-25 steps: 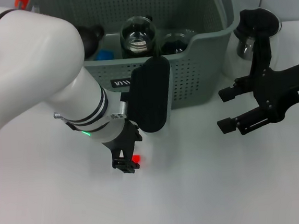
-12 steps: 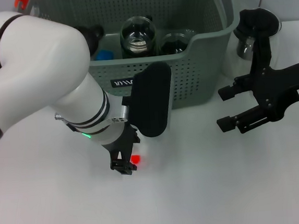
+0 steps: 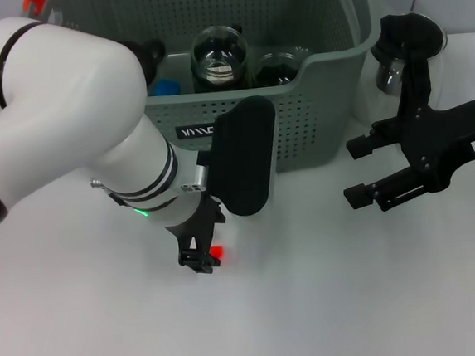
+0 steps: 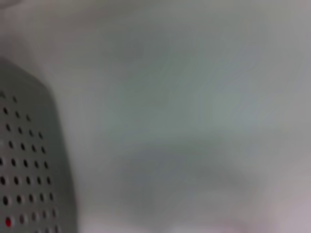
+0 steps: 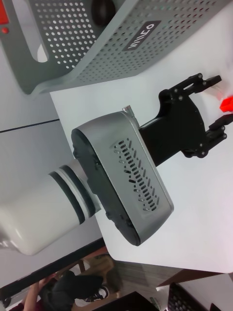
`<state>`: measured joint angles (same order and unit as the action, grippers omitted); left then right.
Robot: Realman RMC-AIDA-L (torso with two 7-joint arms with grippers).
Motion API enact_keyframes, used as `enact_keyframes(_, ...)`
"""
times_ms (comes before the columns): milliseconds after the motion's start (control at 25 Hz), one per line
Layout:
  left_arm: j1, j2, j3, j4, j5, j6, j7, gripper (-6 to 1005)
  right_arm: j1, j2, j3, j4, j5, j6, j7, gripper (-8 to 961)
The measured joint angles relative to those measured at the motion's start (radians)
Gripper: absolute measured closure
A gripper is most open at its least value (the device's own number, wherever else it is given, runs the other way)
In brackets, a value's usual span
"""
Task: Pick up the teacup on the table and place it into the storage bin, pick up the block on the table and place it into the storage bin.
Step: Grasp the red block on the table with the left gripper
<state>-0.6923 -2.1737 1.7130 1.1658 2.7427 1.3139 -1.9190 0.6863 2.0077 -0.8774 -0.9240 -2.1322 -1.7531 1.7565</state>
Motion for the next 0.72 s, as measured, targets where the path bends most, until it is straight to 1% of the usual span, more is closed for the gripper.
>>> enact_keyframes(720,-0.008,0.0,0.022,-0.015,0.003,-0.034,-0.001,468,-0.006,0.0,0.0,-0.003,0.0,-0.004,0.0,43)
